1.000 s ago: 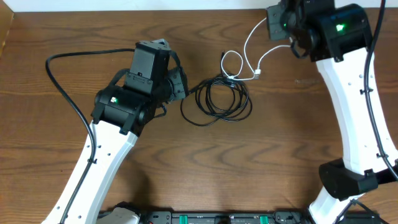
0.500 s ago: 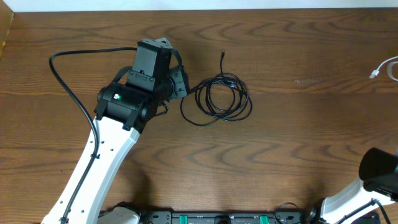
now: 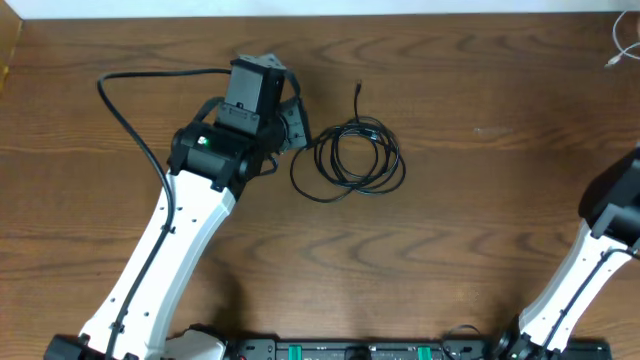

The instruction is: Untangle cables

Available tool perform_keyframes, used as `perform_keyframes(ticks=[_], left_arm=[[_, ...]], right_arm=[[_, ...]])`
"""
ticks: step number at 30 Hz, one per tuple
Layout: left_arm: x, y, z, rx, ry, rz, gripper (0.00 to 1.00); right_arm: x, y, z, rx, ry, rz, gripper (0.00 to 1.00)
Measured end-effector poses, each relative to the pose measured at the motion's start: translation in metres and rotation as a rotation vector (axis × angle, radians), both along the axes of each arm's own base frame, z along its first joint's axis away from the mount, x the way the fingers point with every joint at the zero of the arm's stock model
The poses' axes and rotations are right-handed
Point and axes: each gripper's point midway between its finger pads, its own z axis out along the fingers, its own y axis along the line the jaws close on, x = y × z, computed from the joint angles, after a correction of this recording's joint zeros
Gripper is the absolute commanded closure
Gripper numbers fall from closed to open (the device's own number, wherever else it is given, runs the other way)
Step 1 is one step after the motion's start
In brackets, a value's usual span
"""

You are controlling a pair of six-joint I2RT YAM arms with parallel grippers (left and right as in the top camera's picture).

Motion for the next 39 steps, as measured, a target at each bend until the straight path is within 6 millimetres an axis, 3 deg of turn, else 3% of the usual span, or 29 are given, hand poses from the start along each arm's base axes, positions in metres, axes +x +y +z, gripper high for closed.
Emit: perform_keyframes(ticks=[1,2,3,4,5,6,7,10,12,14,15,18,19,20,21,24,25,26,29,30,32,33,39], left_arm=[[0.001,0.000,-0.003,0.003,0.007,0.000,0.45],[0.002,-0.001,-0.005,0.006,0.013,0.001,0.45],[0.002,-0.001,-0.008,0.008,0.019,0.000,0.45],[0.003,-0.001,-0.009,0.010,0.023,0.000,0.45],[0.003,-0.001,-0.009,0.010,0.023,0.000,0.45],[0.003,-0.001,-0.010,0.010,0.024,0.000,0.45],[0.003,-0.001,-0.010,0.010,0.023,0.000,0.45],[0.004,-0.001,-0.010,0.009,0.022,0.000,0.45],[0.004,-0.001,-0.010,0.009,0.022,0.000,0.45],[0.004,-0.001,-0.010,0.010,0.023,0.000,0.45],[0.004,-0.001,-0.010,0.010,0.023,0.001,0.45],[0.004,-0.002,-0.010,0.009,0.023,0.000,0.45],[0.004,-0.001,-0.010,0.010,0.021,-0.001,0.45],[0.004,-0.001,-0.010,0.011,0.021,-0.002,0.45],[0.005,-0.001,-0.009,0.005,0.019,-0.002,0.45],[0.008,0.002,-0.007,-0.049,0.030,-0.012,0.45],[0.006,0.008,-0.010,-0.062,0.052,-0.009,0.45],[0.005,0.011,-0.012,-0.064,0.066,-0.004,0.45],[0.006,0.023,-0.014,-0.072,0.084,0.022,0.45],[0.007,0.030,-0.014,-0.072,0.088,0.042,0.45],[0.007,0.034,-0.015,-0.065,0.088,0.043,0.45],[0.007,0.035,-0.016,-0.051,0.088,0.025,0.45],[0.012,0.058,-0.017,-0.039,0.088,0.066,0.45]], right_arm=[[0.002,0.001,-0.027,0.032,0.047,0.013,0.99],[0.004,0.003,-0.075,0.081,0.122,0.024,0.99],[0.002,0.005,-0.103,0.116,0.170,0.029,0.99],[0.001,0.006,-0.115,0.130,0.188,0.030,0.86],[0.000,0.006,-0.117,0.143,0.189,0.034,0.42],[0.001,0.006,-0.116,0.147,0.181,0.038,0.05],[0.000,0.007,-0.115,0.166,0.176,0.053,0.01],[-0.007,0.025,-0.126,0.269,0.215,0.145,0.01],[-0.013,0.037,-0.119,0.300,0.234,0.178,0.01],[-0.025,0.041,-0.083,0.284,0.233,0.178,0.01],[-0.034,0.043,-0.047,0.249,0.213,0.173,0.01],[-0.060,0.055,0.025,0.186,0.179,0.192,0.01],[-0.071,0.069,0.052,0.172,0.164,0.245,0.04],[-0.073,0.076,0.063,0.165,0.150,0.280,0.07],[-0.073,0.099,0.075,0.173,0.131,0.397,0.07],[-0.087,0.176,0.048,0.350,0.239,0.651,0.19],[-0.092,0.226,0.037,0.385,0.306,0.777,0.20],[-0.102,0.259,0.028,0.400,0.378,0.854,0.20],[-0.121,0.322,0.002,0.363,0.538,0.983,0.25],[-0.130,0.357,-0.016,0.334,0.617,1.057,0.28],[-0.140,0.388,-0.037,0.312,0.685,1.124,0.36],[-0.152,0.412,-0.059,0.304,0.753,1.180,0.39],[-0.195,0.471,-0.144,0.275,0.921,1.321,0.53]])
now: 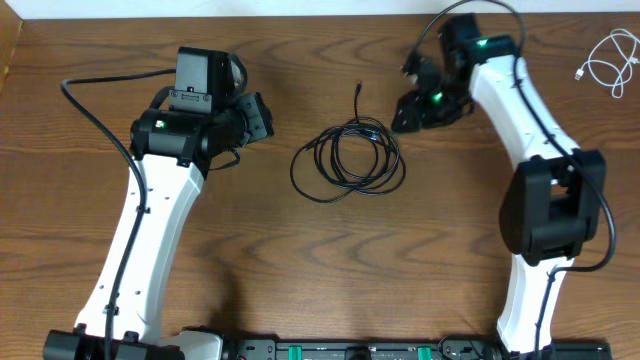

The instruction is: Untangle cables

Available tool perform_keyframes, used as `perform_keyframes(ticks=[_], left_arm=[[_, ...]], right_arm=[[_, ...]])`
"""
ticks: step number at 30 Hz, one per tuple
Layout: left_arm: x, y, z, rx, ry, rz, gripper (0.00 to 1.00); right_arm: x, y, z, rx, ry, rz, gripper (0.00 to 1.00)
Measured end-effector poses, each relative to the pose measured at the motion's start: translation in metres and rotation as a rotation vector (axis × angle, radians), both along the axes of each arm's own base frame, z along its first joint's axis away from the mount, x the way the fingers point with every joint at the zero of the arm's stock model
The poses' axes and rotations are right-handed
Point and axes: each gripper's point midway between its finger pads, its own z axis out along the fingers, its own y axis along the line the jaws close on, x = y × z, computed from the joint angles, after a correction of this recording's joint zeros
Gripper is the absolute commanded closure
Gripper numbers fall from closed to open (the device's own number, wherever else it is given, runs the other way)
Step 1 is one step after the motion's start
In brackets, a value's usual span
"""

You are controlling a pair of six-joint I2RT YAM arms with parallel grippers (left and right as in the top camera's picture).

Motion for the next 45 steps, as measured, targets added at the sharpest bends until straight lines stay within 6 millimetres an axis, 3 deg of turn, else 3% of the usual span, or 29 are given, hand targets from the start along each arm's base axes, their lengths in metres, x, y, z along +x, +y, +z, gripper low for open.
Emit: perform_keyframes(ticks=[4,6,13,16,21,23,25,26,27,29,31,33,36,38,39,41,43,45], left_arm=[[-0.001,0.000,-0.001,0.001,0.004,0.000,0.45],[-0.001,0.000,-0.001,0.002,0.003,-0.002,0.45],[-0.001,0.000,-0.001,0.008,0.000,-0.012,0.45],[0.000,0.000,-0.001,0.009,0.000,-0.011,0.45],[-0.001,0.000,-0.001,0.008,0.000,-0.012,0.45],[-0.001,0.000,-0.001,0.008,0.000,-0.012,0.45],[-0.001,0.000,-0.001,0.008,0.000,-0.012,0.45],[-0.001,0.000,-0.001,0.009,0.000,-0.011,0.45],[0.000,0.000,-0.001,0.009,0.000,-0.011,0.45],[-0.001,0.000,-0.001,0.008,0.000,-0.012,0.45],[0.000,0.000,-0.001,0.008,0.000,-0.012,0.45],[-0.001,0.000,-0.001,0.008,0.000,-0.012,0.45],[-0.001,0.000,-0.001,0.008,0.000,-0.012,0.45],[0.000,0.000,-0.001,0.008,0.000,-0.012,0.45],[-0.001,0.000,-0.001,0.008,0.000,-0.012,0.45],[-0.001,0.000,-0.001,0.008,0.000,-0.012,0.45],[-0.001,-0.006,0.001,-0.005,-0.010,-0.058,0.45],[0.000,-0.016,0.005,-0.032,-0.031,-0.126,0.45]], right_arm=[[-0.013,0.015,-0.039,-0.002,-0.003,0.053,0.65],[-0.016,0.014,-0.052,-0.002,-0.005,0.051,0.65],[-0.004,0.025,-0.055,0.011,-0.079,0.069,0.78],[-0.003,0.028,-0.056,-0.005,-0.093,0.077,0.99],[-0.002,0.032,-0.052,0.022,-0.084,0.050,0.99],[-0.003,0.039,-0.022,0.074,-0.113,0.053,0.99],[-0.001,0.042,0.055,0.133,-0.270,0.059,0.99],[-0.002,0.043,0.079,0.149,-0.324,0.061,0.99],[-0.009,0.042,0.135,0.187,-0.443,0.065,0.99],[-0.023,0.040,0.195,0.233,-0.574,0.069,0.99],[-0.031,0.038,0.214,0.255,-0.603,0.045,0.99],[-0.025,0.039,0.224,0.284,-0.627,0.013,0.99],[-0.020,0.035,0.257,0.344,-0.705,-0.041,0.99],[-0.021,0.031,0.302,0.393,-0.813,-0.063,0.99],[-0.027,0.029,0.337,0.424,-0.896,-0.066,0.99],[-0.055,0.018,0.401,0.460,-1.051,-0.081,0.99],[-0.064,0.010,0.409,0.439,-1.065,-0.110,0.99],[-0.058,0.008,0.390,0.406,-0.999,-0.132,0.99]])
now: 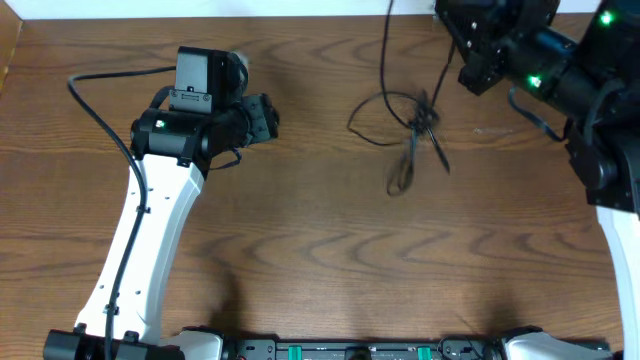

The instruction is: Untangle cables

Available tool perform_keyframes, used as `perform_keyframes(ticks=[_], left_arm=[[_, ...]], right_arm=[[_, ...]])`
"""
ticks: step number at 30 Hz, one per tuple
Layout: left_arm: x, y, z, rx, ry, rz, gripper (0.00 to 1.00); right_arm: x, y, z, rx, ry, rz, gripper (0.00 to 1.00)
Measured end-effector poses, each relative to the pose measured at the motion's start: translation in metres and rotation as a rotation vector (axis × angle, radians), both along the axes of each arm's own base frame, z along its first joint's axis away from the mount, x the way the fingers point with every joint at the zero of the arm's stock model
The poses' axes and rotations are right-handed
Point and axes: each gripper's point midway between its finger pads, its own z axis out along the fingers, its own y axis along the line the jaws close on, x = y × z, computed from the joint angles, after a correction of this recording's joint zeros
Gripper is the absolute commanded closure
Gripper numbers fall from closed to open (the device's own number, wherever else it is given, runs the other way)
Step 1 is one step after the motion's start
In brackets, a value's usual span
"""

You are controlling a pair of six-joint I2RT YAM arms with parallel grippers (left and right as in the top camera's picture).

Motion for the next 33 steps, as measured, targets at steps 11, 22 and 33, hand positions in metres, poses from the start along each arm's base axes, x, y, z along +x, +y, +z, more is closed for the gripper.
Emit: perform_keyframes(ticks=[11,22,33], left_arm=[[0.003,-0.078,0.048,-0.278,-0.215,-0.428,0.45],[-0.038,-0.184,-0.024,-0.375,0.047,-0.677,0.45],[-0.022,-0.211,-0.075,-0.255,0.041,-0.676,0.58]], right_arm=[[0.033,0.009,-0.060,-0.010,0.192,0.021,0.99],[0.039,-0.014,-0.064,0.014,0.229,-0.025,0.99],[0.037,-0.016,-0.067,0.016,0.248,-0.023,0.99]])
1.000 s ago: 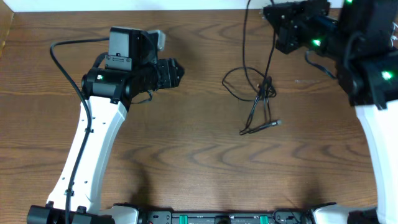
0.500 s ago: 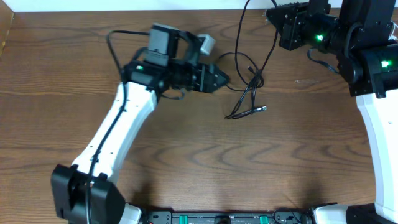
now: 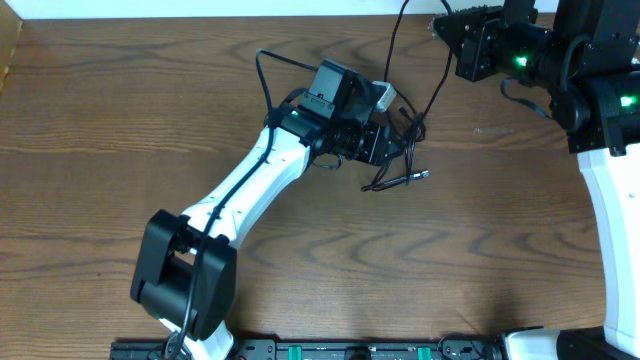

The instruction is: Untangle cables

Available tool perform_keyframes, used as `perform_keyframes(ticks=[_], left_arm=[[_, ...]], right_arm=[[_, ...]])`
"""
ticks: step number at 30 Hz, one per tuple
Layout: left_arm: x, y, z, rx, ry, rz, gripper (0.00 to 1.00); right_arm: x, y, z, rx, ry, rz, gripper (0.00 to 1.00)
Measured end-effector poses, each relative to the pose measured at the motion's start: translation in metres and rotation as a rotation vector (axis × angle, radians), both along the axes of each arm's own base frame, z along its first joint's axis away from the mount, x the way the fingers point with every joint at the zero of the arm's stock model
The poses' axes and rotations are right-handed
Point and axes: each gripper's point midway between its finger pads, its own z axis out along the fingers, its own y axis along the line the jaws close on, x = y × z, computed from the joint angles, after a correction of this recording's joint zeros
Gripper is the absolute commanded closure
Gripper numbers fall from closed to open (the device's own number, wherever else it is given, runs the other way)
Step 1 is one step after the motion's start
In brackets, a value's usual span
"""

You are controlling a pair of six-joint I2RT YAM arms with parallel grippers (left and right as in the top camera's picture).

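Observation:
A thin black cable (image 3: 388,70) hangs over the wooden table (image 3: 300,250) from my right gripper (image 3: 448,36), which is raised at the top right and shut on it. Two strands run down from there to a knot of loops, and the lowest loop and plug (image 3: 405,180) touch or nearly touch the table. My left gripper (image 3: 392,140) reaches in from the left, right at that knot of loops. Its fingers are dark against the cable, so I cannot tell whether they are closed on it.
The left arm (image 3: 240,190) stretches diagonally from the bottom left across the table's middle, with its own lead (image 3: 262,62) arching above it. The right arm (image 3: 610,200) fills the right edge. A bar of equipment (image 3: 350,351) lines the front edge.
My left arm has swung from the far left to the hanging cable, its gripper now at the tangle. The right gripper still holds the cable up, and the loops hang slightly further left.
First the cable lay coiled on the table with my left gripper beside it. Then the left gripper had drawn back left and the right gripper was at the coil's right side. Then the right gripper held the cable lifted; now the left gripper is at its hanging loops.

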Motion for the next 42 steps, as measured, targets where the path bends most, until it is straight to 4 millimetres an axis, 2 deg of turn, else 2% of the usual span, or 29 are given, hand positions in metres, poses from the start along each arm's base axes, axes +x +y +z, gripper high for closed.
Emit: perform_keyframes(ticks=[4,7,8,12,15,18,20,22,26,29,31,34,35,38,42], left_arm=[[0.004,0.001,-0.019,0.030,0.023,0.011,0.60],[0.004,0.000,-0.022,0.039,0.025,0.010,0.81],[0.003,-0.001,-0.022,0.039,0.026,0.012,0.93],[0.003,0.000,-0.025,0.063,0.019,0.017,0.93],[0.008,0.018,-0.035,0.130,0.037,0.067,0.93],[0.015,0.051,-0.041,0.219,0.057,0.151,0.93],[0.022,0.079,-0.028,0.262,0.033,0.225,0.93],[0.029,0.099,-0.002,0.260,-0.025,0.285,0.93],[0.032,0.137,0.072,0.197,-0.186,0.399,0.93],[0.028,0.159,0.110,0.160,-0.270,0.460,0.93],[0.025,0.172,0.128,0.141,-0.309,0.494,0.93],[0.023,0.190,0.143,0.130,-0.343,0.543,0.93],[0.024,0.197,0.146,0.130,-0.349,0.560,0.93],[0.029,0.233,0.152,0.140,-0.356,0.655,0.93],[0.033,0.267,0.151,0.142,-0.340,0.735,0.93]], right_arm=[[0.000,0.000,-0.001,-0.001,0.003,0.000,0.99],[0.000,0.000,-0.001,-0.001,0.004,0.000,0.99],[0.000,0.000,-0.001,-0.001,0.004,0.000,0.99],[0.000,-0.003,-0.003,-0.002,0.014,-0.007,0.99],[0.003,-0.027,-0.016,-0.026,0.074,-0.091,0.99],[0.008,-0.068,-0.034,-0.071,0.152,-0.248,0.99],[0.010,-0.096,-0.042,-0.102,0.183,-0.347,0.99],[0.013,-0.125,-0.048,-0.119,0.203,-0.437,0.99],[0.010,-0.170,-0.062,-0.135,0.262,-0.573,0.99],[0.011,-0.196,-0.076,-0.141,0.316,-0.640,0.99],[0.013,-0.205,-0.086,-0.142,0.348,-0.658,0.99],[0.019,-0.219,-0.113,-0.143,0.433,-0.680,0.99],[0.023,-0.225,-0.128,-0.146,0.477,-0.687,0.99],[0.031,-0.234,-0.168,-0.146,0.589,-0.694,0.99],[0.036,-0.224,-0.195,-0.123,0.673,-0.652,0.99]])
